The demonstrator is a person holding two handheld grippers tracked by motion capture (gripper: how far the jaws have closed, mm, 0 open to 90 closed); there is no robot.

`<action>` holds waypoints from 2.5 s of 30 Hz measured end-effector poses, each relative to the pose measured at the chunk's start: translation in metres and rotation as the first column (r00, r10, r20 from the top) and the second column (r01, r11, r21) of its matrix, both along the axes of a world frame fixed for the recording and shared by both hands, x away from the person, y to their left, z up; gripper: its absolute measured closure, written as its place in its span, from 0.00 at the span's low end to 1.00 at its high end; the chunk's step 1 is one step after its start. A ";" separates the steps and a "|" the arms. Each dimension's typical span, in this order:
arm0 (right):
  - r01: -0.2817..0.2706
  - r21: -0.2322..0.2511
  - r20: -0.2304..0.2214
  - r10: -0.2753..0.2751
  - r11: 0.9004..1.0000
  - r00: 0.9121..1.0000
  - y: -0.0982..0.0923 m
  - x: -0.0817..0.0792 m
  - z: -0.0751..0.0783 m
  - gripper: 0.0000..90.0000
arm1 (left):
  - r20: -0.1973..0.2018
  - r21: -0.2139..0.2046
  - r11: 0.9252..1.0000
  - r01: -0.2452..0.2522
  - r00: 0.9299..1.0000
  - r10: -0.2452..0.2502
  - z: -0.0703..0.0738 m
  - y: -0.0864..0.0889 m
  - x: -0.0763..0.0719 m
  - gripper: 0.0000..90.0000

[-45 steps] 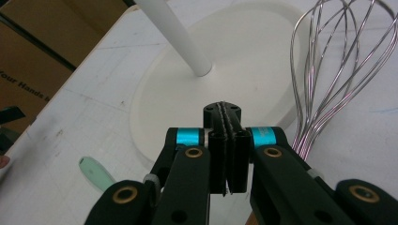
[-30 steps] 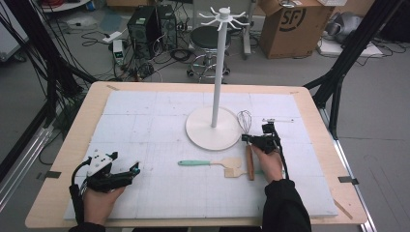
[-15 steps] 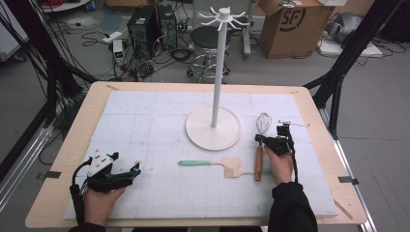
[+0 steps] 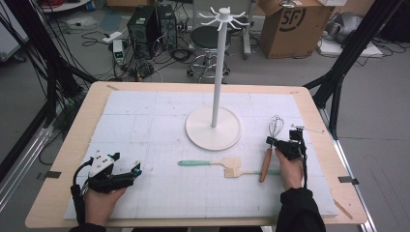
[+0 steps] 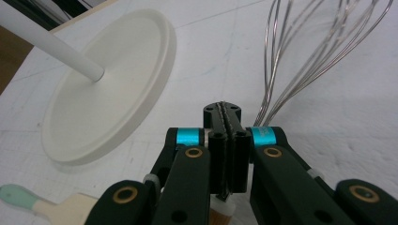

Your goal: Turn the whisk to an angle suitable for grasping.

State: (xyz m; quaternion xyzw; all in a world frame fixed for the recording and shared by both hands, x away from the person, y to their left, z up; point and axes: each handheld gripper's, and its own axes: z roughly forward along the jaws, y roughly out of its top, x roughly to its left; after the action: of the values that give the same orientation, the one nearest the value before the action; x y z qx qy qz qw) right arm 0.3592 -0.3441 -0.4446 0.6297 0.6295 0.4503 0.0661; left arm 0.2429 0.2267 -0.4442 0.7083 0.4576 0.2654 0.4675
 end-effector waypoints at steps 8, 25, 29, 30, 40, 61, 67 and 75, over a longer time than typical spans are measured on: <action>0.037 0.029 0.004 -0.038 0.999 0.999 -0.012 -0.012 -0.006 0.99 | 0.004 -0.002 1.000 0.014 1.000 -0.014 0.000 -0.003 -0.001 0.16; -0.041 0.134 0.062 0.033 0.990 0.998 -0.018 -0.102 -0.006 1.00 | 0.011 -0.003 1.000 0.011 1.000 -0.011 0.002 -0.003 -0.005 0.17; -0.052 0.094 0.029 0.049 0.994 0.998 -0.015 -0.122 -0.006 1.00 | 0.016 0.000 1.000 0.022 1.000 -0.022 0.003 -0.007 -0.006 0.17; -0.061 0.062 0.006 0.060 0.996 0.998 -0.011 -0.123 -0.007 0.99 | 0.016 0.000 1.000 0.022 1.000 -0.022 0.003 -0.007 -0.006 0.17; -0.126 -0.009 -0.110 0.125 0.992 0.986 0.022 -0.125 -0.012 1.00 | 0.024 -0.006 1.000 0.029 0.999 -0.029 0.004 -0.009 -0.006 0.17; -0.212 -0.030 -0.115 0.207 0.977 0.972 0.062 -0.094 -0.010 1.00 | 0.022 -0.002 1.000 0.014 1.000 -0.013 0.004 -0.003 -0.008 0.18; -0.221 -0.005 -0.070 0.220 0.975 0.973 0.063 -0.091 0.000 1.00 | 0.022 -0.001 1.000 0.010 1.000 -0.010 0.004 -0.002 -0.009 0.18; -0.109 -0.003 0.005 0.109 0.994 0.994 0.041 -0.049 0.022 1.00 | 0.027 -0.003 1.000 0.015 1.000 -0.015 0.004 -0.005 -0.009 0.18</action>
State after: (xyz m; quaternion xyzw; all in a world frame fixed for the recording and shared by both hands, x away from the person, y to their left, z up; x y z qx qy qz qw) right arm 0.3098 -0.3027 -0.4221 0.5931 0.6635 0.4541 0.0437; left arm 0.2344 0.2214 -0.4405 0.7073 0.4462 0.2709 0.4767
